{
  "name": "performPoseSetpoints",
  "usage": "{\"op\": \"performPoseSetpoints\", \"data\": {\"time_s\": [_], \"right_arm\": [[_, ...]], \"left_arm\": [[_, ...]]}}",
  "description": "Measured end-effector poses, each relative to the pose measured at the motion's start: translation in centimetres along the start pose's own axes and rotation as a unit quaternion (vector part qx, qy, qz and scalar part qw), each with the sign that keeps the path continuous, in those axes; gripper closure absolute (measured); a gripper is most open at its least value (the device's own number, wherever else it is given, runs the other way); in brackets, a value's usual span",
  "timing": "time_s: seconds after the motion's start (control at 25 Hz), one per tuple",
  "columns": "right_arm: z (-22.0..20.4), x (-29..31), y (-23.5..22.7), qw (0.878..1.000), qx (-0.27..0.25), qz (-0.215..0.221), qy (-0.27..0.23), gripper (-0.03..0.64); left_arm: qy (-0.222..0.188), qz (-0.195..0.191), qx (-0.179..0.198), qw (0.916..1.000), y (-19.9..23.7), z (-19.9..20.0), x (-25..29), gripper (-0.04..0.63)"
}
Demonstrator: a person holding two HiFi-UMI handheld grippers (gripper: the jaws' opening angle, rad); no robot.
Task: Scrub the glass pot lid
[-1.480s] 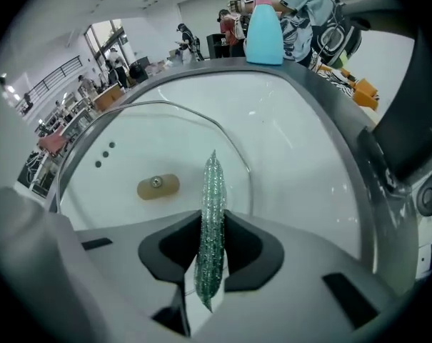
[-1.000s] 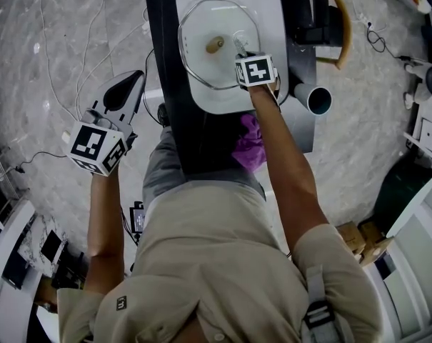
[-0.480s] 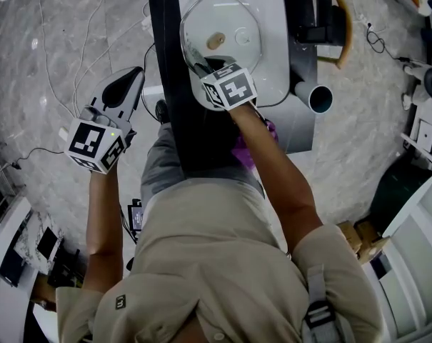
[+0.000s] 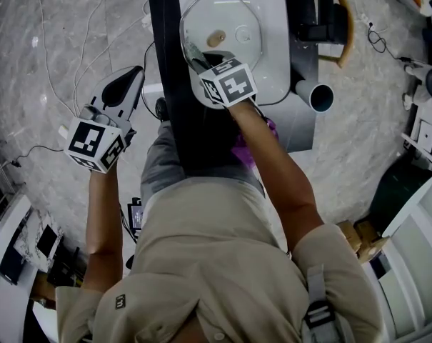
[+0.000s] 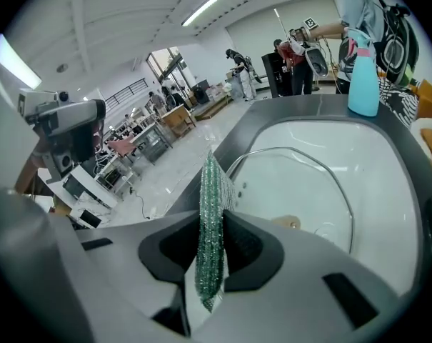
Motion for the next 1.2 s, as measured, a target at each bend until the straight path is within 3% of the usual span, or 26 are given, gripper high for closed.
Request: {"op": "performPoseSetpoints", "data": {"time_s": [0.36,0.56,0.96,1.2], "right_arm": [[-2.1,1.1,-3.0,0.999,-0.013,-0.036,0.022,0.538],[-5.0,1.1,-7.8,0.993,-0.018,-0.095,0.061,0.538],[-7.6,0.7,-18.2,0.975,0.087,-0.185,0.085,0.538],[-7.3,0.9,-19.1,0.973,0.087,-0.196,0.086,0.538]], "left_arm": [[0.007,-0.009,0.001,0.9999,-0.6,-0.1,1.1,0.580],[0.010,-0.015,0.003,0.9998,-1.0,0.1,1.8,0.580],[0.012,-0.021,0.007,0.9997,-1.5,0.5,2.6,0.580],[0.013,-0.021,0.005,0.9997,-1.4,0.2,2.4,0.580]]}}
Point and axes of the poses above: the fingertips, and each gripper's own axes: x forward along the fingers, y to its left, z out of its top, the point moved 4 cm from there along -x, backward along the fingers, and after that the axes turned 7 degrees about -z, right-handed, at the moved point
